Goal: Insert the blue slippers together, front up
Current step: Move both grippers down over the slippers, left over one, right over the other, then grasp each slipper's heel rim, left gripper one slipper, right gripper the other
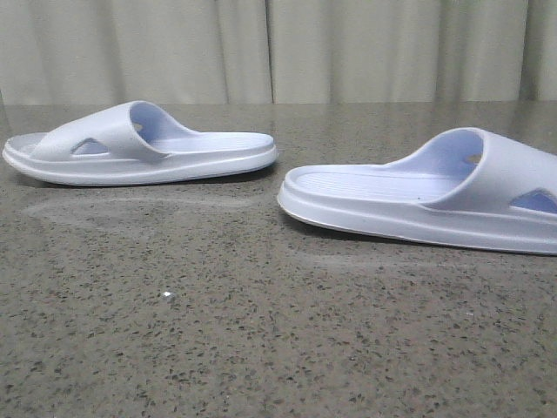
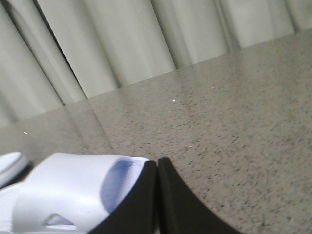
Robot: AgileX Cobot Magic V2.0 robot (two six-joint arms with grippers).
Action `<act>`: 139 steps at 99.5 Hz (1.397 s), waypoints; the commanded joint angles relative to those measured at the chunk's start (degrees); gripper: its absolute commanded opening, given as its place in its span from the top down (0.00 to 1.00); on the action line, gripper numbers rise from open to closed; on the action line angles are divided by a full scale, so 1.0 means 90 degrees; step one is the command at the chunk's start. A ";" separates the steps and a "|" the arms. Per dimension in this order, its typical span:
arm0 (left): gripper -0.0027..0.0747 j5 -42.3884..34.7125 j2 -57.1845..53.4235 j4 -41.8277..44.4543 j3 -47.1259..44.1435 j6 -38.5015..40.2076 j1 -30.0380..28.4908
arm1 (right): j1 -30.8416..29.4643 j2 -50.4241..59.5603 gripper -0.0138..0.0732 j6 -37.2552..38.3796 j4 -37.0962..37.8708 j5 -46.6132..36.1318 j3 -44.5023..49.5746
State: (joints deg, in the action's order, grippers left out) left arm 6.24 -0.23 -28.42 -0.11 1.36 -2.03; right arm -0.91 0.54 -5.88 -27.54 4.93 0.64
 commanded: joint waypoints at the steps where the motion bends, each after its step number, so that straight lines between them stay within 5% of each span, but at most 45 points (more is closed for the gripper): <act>1: 0.95 -0.0577 -0.0191 -0.1086 -0.0034 -0.0006 -0.0014 | -0.0042 0.0096 0.93 0.0003 -0.1146 -0.0455 0.0085; 10: 0.95 -0.0245 -0.0191 -0.1545 0.0092 -0.0006 -0.0014 | -0.0042 0.0096 0.93 0.0003 -0.1339 0.0060 -0.0190; 26: 0.95 0.0319 0.0045 -0.0876 0.0635 -0.0006 -0.0014 | -0.0042 -0.0130 0.93 -0.0008 -0.0711 0.0788 -0.0863; 49: 0.95 0.1229 0.1557 0.0637 0.2081 -0.0112 -0.0014 | -0.0058 -0.1914 0.93 -0.0008 -0.0231 0.1433 -0.1876; 81: 0.93 0.1917 0.3189 0.0588 0.3384 -0.0833 0.0015 | -0.0058 -0.3796 0.89 -0.0008 0.0117 0.2362 -0.3138; 90: 0.82 0.1970 0.3490 0.0471 0.3464 -0.0849 0.0136 | -0.0058 -0.4013 0.76 -0.0008 0.0117 0.2563 -0.3313; 101: 0.59 0.1970 0.3917 0.0198 0.3545 -0.0960 0.0319 | -0.0058 -0.4219 0.55 -0.0008 0.0117 0.2737 -0.3472; 110: 0.42 0.1972 0.4316 -0.0165 0.3674 -0.1174 0.0466 | -0.0058 -0.4380 0.50 -0.0056 0.0127 0.2701 -0.3521; 139: 0.39 0.2095 0.5179 -0.0414 0.4175 -0.1343 0.0655 | -0.0071 -0.5260 0.50 -0.0056 0.0127 0.2320 -0.3521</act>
State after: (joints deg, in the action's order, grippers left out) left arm 27.94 45.32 -30.38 34.60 -10.43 3.31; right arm -1.05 -44.40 -5.67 -26.34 30.26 -29.13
